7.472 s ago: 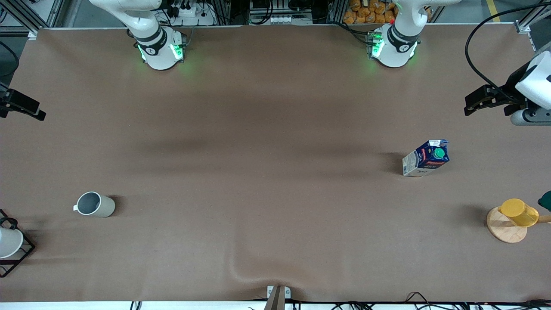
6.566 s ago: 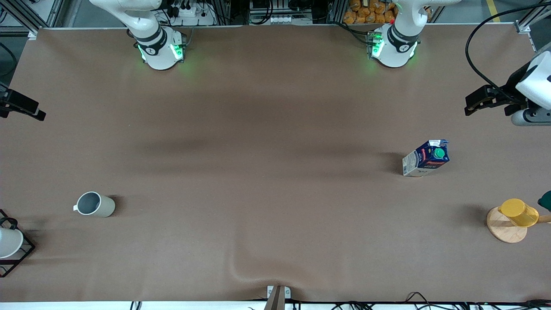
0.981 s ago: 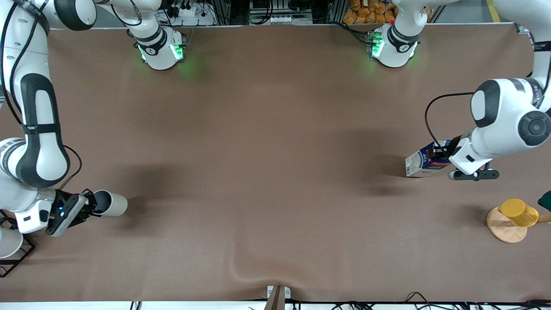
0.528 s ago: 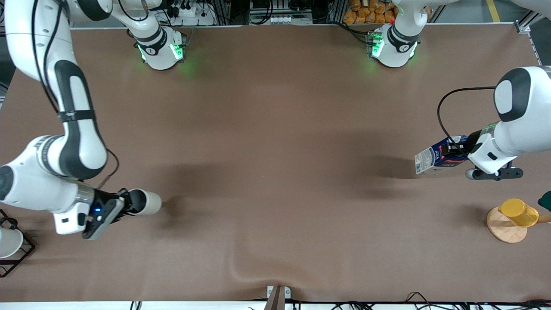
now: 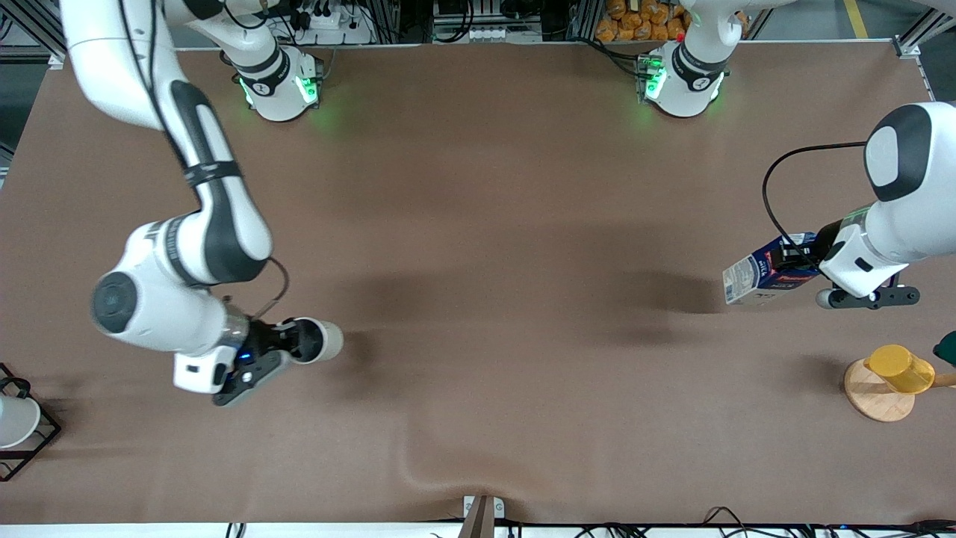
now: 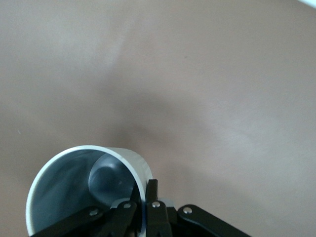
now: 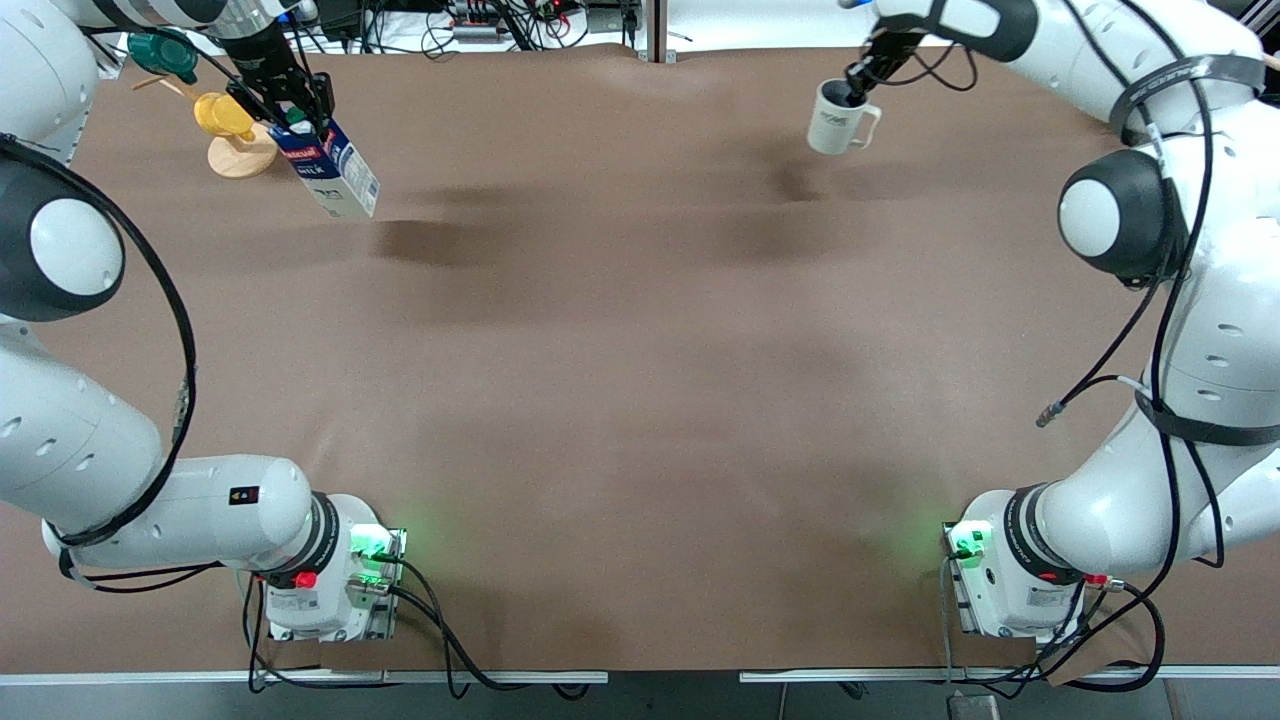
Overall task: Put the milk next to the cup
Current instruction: 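Carry the mug with the right gripper toward the table middle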
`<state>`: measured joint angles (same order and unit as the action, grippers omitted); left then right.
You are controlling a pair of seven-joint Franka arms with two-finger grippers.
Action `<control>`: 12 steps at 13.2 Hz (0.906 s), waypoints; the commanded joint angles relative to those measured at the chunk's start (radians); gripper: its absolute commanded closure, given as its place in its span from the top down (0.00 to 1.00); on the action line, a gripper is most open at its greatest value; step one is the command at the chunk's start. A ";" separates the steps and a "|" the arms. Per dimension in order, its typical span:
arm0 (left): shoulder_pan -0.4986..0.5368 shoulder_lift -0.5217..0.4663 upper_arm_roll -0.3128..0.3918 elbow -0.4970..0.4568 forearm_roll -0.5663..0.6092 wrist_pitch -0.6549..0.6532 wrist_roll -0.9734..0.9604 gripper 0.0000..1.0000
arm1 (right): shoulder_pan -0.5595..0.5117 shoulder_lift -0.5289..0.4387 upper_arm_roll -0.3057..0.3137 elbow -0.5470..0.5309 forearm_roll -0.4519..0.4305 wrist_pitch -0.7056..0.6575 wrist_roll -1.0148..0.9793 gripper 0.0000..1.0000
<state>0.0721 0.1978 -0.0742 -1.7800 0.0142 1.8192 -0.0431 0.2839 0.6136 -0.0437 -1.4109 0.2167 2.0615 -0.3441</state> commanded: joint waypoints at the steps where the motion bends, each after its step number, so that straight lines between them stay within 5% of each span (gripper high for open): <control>1: -0.005 -0.003 -0.004 0.013 -0.007 -0.018 0.011 0.49 | 0.122 -0.028 -0.008 -0.036 -0.083 0.012 0.341 0.00; 7: -0.009 -0.004 -0.045 0.022 -0.014 -0.020 0.014 0.48 | 0.340 0.001 -0.005 -0.045 -0.094 0.149 0.655 0.00; 12: 0.002 -0.030 -0.045 0.034 -0.010 -0.021 0.008 0.48 | 0.498 0.011 -0.010 -0.177 -0.111 0.310 0.954 0.00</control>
<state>0.0677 0.1956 -0.1223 -1.7585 0.0141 1.8191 -0.0344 0.7481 0.6379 -0.0420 -1.5285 0.1302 2.3307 0.5209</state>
